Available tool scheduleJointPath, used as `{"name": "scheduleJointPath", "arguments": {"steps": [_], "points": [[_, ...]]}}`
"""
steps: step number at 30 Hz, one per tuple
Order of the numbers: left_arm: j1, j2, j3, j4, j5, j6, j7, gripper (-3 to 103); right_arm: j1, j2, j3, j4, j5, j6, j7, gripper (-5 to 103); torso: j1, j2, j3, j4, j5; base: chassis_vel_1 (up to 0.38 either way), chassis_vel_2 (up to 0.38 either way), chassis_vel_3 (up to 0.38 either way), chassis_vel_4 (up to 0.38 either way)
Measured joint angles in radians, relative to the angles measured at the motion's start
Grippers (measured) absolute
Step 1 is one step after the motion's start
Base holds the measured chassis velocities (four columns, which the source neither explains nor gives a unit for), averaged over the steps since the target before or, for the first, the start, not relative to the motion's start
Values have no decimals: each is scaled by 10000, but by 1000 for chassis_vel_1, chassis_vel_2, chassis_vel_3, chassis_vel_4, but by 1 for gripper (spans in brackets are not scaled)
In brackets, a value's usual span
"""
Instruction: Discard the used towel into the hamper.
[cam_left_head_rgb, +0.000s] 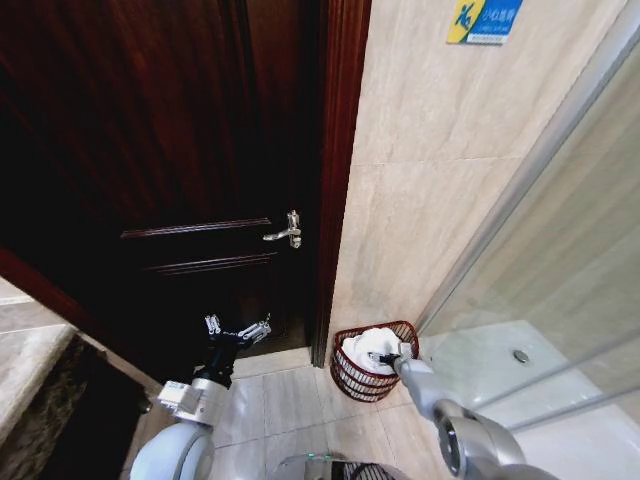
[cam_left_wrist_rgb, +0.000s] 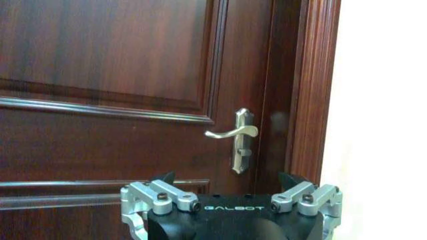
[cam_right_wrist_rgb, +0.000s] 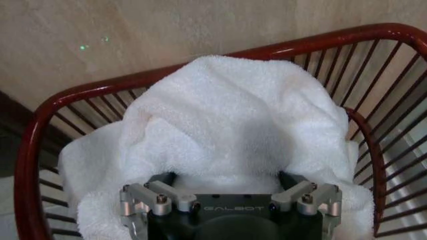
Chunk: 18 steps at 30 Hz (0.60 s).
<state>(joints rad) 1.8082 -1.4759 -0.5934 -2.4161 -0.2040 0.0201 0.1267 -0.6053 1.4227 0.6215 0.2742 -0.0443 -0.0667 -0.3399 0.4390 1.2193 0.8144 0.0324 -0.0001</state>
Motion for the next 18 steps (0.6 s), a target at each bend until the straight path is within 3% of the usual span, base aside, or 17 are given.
{"name": "scheduleJointPath", "arguments": {"steps": [9, 18], "points": [[0, 0, 0, 0, 0, 0, 0, 100, -624, -229, -54, 614, 116, -232, -332, 100, -1, 0, -1, 1, 3, 0, 0, 0, 0], [0, 0, 0, 0, 0, 0, 0, 100, -1257, -208, -289, 1009, 83, 30, -184, 100, -3, 0, -2, 1, -1, -42, 64, 62, -47]]}}
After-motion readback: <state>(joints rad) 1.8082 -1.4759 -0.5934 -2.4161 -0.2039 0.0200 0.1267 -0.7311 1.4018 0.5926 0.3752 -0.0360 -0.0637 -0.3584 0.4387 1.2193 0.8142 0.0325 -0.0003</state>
